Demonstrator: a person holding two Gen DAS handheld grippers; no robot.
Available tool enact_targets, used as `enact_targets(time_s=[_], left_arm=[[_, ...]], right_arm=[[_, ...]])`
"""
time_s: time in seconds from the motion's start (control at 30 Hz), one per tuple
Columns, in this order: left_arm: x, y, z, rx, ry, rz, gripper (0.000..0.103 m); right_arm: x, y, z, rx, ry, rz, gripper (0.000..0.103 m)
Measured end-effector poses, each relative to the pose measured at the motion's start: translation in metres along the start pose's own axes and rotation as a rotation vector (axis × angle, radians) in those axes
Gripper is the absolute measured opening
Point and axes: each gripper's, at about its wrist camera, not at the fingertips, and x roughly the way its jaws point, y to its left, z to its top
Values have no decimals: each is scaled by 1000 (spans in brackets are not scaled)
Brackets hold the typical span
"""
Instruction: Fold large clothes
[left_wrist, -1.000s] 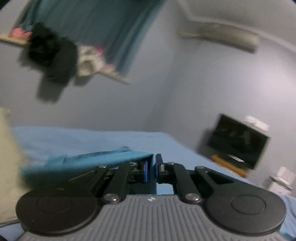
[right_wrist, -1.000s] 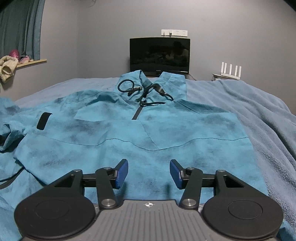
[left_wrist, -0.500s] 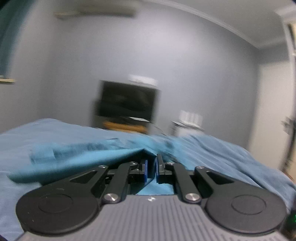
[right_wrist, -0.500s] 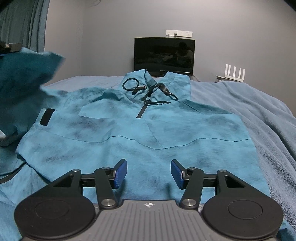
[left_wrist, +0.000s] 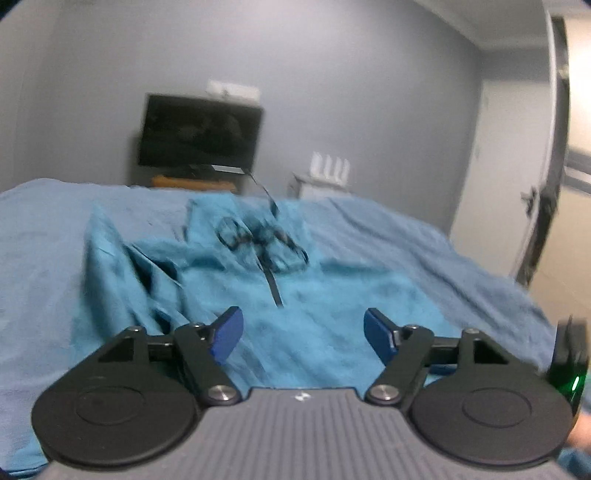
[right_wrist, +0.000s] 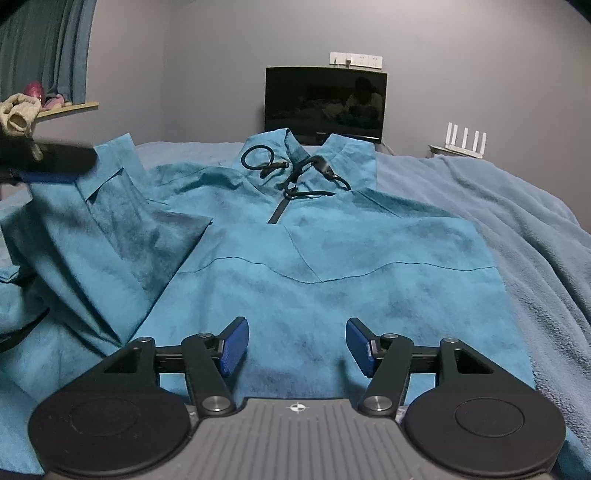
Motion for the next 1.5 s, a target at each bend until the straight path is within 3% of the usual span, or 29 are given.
enact_targets(time_s=[0.07,0.13,0.33,0.47,0.6,0.7,0.73,0.8,0.83,0.87,0.9,0.97,1.13,1.27,1.4,1.5], left_arm=[[-12,17,24,-62,-43,37,81],[-33,27,31,-118,-48,124,88],[-68,54,35,-145,1,431,88],[-54,74,25,-183,63,483,88],[-32,90,12,-175,153,524,88],[-24,101,4,-200,170,528,88],[-21,105,3,-211,174,529,88],[-22,110,1,-228,174,528,88],[-24,111,0,-231,172,523,88],[-24,112,0,-231,171,518,88],[-27,112,1,-229,172,514,88],[-26,112,1,-223,175,509,88],[-19,108,2,-200,190,491,88],[-14,102,1,-162,204,488,88],[-7,95,-1,-131,234,485,88],[-1,89,-3,-99,257,481,88]], right_arm=[[-5,4,0,-22,-5,12,63],[-10,11,3,-50,-8,37,64],[-23,46,30,-144,-12,163,65],[-24,80,57,-205,-28,250,69],[-17,125,73,-350,-59,277,71],[-5,150,81,-375,-39,303,70],[1,156,82,-372,-28,300,68],[14,165,83,-373,7,278,54],[18,165,84,-370,21,267,24],[21,161,85,-343,23,249,1],[19,155,87,-301,3,247,5],[11,129,92,-179,-49,215,4],[-9,45,92,118,-90,64,4],[-17,-17,72,254,-51,-31,4],[-5,-51,43,351,39,-51,7],[6,-66,25,447,82,-45,16]])
